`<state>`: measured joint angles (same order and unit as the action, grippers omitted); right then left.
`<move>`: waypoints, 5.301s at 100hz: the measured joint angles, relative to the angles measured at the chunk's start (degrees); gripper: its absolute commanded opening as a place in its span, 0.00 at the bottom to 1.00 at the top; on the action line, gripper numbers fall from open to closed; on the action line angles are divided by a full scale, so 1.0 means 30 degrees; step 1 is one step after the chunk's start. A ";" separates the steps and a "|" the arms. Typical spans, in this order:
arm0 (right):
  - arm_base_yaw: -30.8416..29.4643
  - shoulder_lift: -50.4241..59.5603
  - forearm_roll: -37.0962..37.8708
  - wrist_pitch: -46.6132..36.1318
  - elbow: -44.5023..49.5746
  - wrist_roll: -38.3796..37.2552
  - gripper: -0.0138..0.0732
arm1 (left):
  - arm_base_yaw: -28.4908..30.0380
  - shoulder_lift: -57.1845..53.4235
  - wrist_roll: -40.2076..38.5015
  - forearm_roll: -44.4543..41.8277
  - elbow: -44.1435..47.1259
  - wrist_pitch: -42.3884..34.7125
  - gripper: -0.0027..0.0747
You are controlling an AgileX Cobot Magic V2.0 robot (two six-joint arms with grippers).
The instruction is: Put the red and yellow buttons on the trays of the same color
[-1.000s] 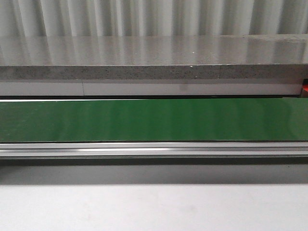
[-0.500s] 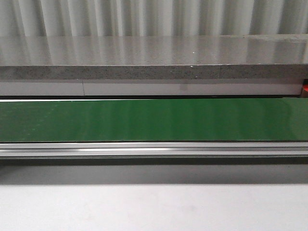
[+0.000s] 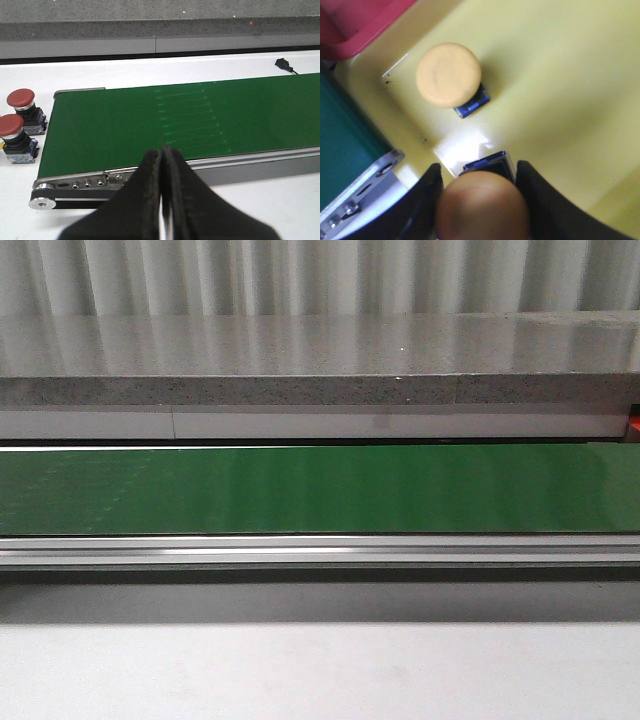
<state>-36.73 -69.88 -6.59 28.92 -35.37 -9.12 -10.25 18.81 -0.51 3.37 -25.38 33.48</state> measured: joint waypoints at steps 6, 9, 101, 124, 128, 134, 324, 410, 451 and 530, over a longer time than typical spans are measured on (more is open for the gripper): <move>-0.0046 -0.0422 0.0000 -0.0128 0.0042 -0.0017 0.28 | 0.0000 0.0000 0.0000 0.0000 0.0000 0.0000 0.01; -0.0046 -0.0625 0.0000 -0.0144 0.0042 -0.0017 0.28 | 0.0000 0.0000 0.0000 0.0000 0.0000 0.0000 0.01; -0.0046 0.0170 0.0000 0.0912 -0.0797 -0.0161 0.84 | 0.0000 0.0000 0.0000 0.0033 0.0000 0.0000 0.01; 0.2488 0.4808 -0.0109 0.0940 -0.0797 0.0279 0.84 | 0.0000 0.0000 0.0000 0.0033 0.0000 0.0000 0.01; 0.3449 0.5623 -0.0153 0.0940 -0.0797 0.0580 0.84 | 0.0000 0.0000 0.0000 0.0033 0.0000 0.0000 0.01; 0.4815 0.6727 -0.0193 0.0940 -0.0797 0.1169 0.84 | 0.0000 0.0000 0.0000 0.0033 0.0000 0.0000 0.01; 1.0775 1.1671 -0.0277 0.1418 0.0442 0.3494 0.08 | 0.0791 0.1048 -0.5453 -0.3388 -0.0802 -0.1047 0.90; 1.0775 1.1671 -0.0277 0.1450 0.0442 0.3494 0.08 | 0.8406 1.8423 -1.1322 -0.6050 -0.7403 -0.2887 0.90; 1.0775 1.1671 -0.0277 0.1450 0.0442 0.3494 0.08 | 0.8406 2.3490 -1.1350 -0.6050 -0.8875 -0.3746 0.90; 1.0775 1.1671 -0.0277 0.1450 0.0442 0.3494 0.08 | 0.8418 2.6956 -1.1436 -0.5825 -0.9141 -0.7253 0.82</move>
<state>-4.40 -34.87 -7.42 33.27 -34.04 1.36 15.01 99.68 -34.82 -14.10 -52.81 11.72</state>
